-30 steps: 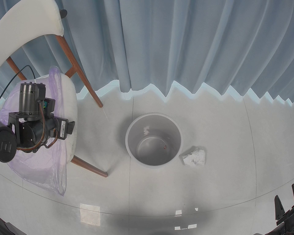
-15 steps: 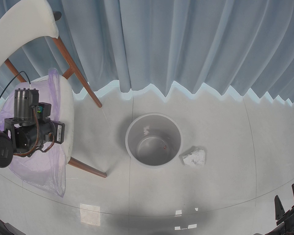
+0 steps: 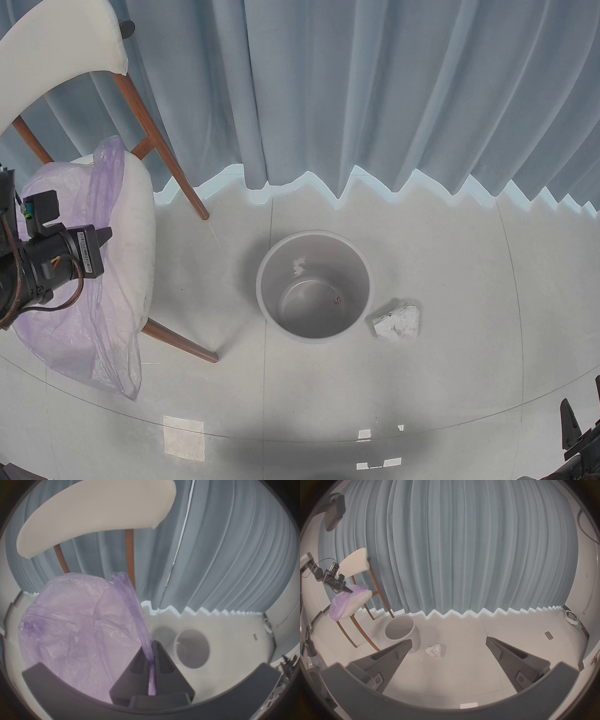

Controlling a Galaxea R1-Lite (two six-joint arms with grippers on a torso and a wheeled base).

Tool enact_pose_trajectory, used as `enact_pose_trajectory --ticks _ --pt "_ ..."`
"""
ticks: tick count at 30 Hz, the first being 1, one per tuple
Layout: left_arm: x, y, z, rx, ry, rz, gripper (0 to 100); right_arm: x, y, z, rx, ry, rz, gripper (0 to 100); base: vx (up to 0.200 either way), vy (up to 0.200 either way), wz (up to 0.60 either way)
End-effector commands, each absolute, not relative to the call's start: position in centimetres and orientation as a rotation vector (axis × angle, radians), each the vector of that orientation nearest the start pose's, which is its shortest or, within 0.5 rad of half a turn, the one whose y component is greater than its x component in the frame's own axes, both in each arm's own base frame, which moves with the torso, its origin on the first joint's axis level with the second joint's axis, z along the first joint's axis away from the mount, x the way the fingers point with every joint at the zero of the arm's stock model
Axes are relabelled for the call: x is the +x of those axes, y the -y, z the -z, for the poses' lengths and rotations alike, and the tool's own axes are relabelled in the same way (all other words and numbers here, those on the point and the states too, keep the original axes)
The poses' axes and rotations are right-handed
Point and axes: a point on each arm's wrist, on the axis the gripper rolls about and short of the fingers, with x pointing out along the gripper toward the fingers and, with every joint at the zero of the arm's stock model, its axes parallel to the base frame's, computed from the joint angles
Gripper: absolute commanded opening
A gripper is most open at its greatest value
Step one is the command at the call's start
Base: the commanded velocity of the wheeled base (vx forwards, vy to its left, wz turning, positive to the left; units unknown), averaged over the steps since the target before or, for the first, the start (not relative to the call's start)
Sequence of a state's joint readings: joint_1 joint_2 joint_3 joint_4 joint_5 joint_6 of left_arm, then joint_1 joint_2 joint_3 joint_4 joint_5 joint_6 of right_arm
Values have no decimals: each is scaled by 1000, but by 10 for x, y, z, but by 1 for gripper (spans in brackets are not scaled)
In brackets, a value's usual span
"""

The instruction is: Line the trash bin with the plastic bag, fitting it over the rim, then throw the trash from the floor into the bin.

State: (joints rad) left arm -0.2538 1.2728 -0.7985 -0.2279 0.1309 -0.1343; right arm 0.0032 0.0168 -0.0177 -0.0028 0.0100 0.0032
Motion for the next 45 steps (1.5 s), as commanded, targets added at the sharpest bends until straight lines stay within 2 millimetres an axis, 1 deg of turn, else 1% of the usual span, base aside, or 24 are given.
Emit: enact_pose_trajectory --ticks 1,6,12,14,17,18,19,22,25,27,31,32,33,36,38,45 --pt "166 46 -269 -160 -157 201 0 -23 0 -76 3 3 -14 100 0 0 0" --pt "162 52 -272 -191 -155 336 0 -23 0 -76 3 3 -14 100 0 0 0" --pt "163 57 -273 -193 -167 439 0 -23 0 -76 3 3 -14 100 0 0 0" --pt "161 62 -273 -190 -168 493 0 -23 0 -76 3 3 -14 100 0 0 0" --pt "160 77 -278 -185 -159 585 0 -23 0 -76 3 3 -12 100 0 0 0" --pt "160 77 -278 -185 -159 585 0 -23 0 -76 3 3 -12 100 0 0 0" --pt "158 89 -281 -183 -160 652 0 -23 0 -76 3 3 -14 100 0 0 0" --pt "155 105 -278 -173 -188 730 0 -23 0 -76 3 3 -14 100 0 0 0" --pt "149 118 -277 -166 -203 809 0 -23 0 -76 3 5 -14 100 0 0 0" --pt "145 130 -275 -158 -225 868 0 -23 0 -76 3 3 -14 100 0 0 0" --pt "145 149 -271 -142 -255 935 0 -23 0 -76 3 5 -14 100 0 0 0" --pt "145 149 -271 -142 -255 935 0 -23 0 -76 3 3 -14 100 0 0 0" --pt "145 160 -273 -136 -261 969 0 -23 0 -76 3 3 -14 100 0 0 0" --pt "149 171 -275 -133 -264 989 0 -23 0 -76 3 3 -14 100 0 0 0" --pt "155 181 -276 -130 -267 998 0 -23 0 -76 3 5 -12 100 0 0 0" --pt "176 203 -283 -148 -223 1001 0 -23 0 -76 3 3 -14 100 0 0 0"
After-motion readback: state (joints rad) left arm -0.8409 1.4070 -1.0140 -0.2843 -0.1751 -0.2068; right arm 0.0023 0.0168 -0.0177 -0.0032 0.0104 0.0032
